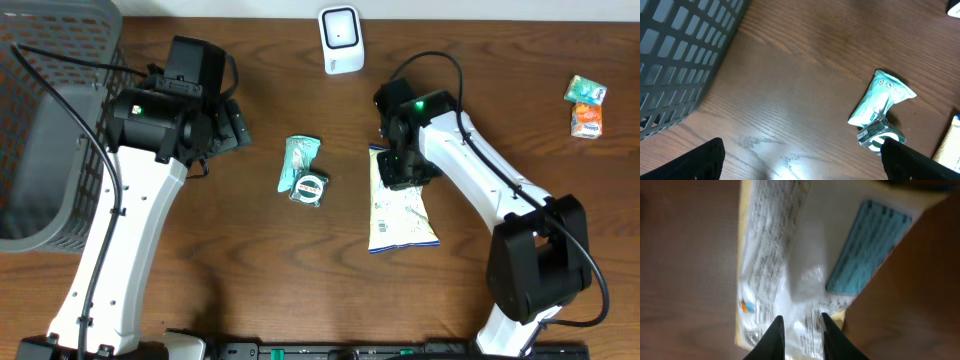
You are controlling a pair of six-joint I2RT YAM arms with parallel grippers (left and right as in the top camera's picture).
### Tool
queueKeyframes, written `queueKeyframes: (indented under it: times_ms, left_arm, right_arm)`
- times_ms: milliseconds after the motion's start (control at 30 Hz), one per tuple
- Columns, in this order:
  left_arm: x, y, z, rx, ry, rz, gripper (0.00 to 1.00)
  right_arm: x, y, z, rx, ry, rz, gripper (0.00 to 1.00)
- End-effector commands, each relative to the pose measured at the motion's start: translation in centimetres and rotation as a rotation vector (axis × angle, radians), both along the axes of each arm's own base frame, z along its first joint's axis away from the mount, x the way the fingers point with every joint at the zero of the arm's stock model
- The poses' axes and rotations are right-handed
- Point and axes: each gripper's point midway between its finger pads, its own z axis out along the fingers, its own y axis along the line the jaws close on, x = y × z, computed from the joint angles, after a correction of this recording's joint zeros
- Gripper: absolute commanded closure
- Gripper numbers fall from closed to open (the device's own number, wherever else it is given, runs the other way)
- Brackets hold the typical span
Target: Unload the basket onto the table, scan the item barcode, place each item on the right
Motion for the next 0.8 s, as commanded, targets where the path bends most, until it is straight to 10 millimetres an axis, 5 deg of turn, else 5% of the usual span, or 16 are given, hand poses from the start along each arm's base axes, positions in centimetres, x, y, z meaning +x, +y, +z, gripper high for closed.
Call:
queueKeyframes:
  times_ms: [0,333,433,567,767]
  left_arm:
    - [0.1,0.3,0.2,0.015,-0.004,-0.001,0.02]
    - [0.1,0.3,0.2,0.015,-0.004,-0.001,0.02]
    - [0.1,0.3,0.2,0.015,-0.004,-0.001,0.02]
    - [0.1,0.3,0.2,0.015,-0.004,-0.001,0.02]
    - [0.1,0.3,0.2,0.015,-0.004,-0.001,0.02]
  right_arm:
    - [0.2,-0.2,-1.0,-0.003,-0.023,0.005,0.82]
    - [2.7,-1.6,-5.7,0.035,-0.161,-0.052,0.83]
    - [5.0,-2.6,-4.5,0.052,-0.221,-0.074,0.82]
    - [5.5,-3.4,-1.7,0.04,-0.194,-0.098,0.74]
    - [2.4,-2.3,0.7,0.111,-0.027,-0.091,0.77]
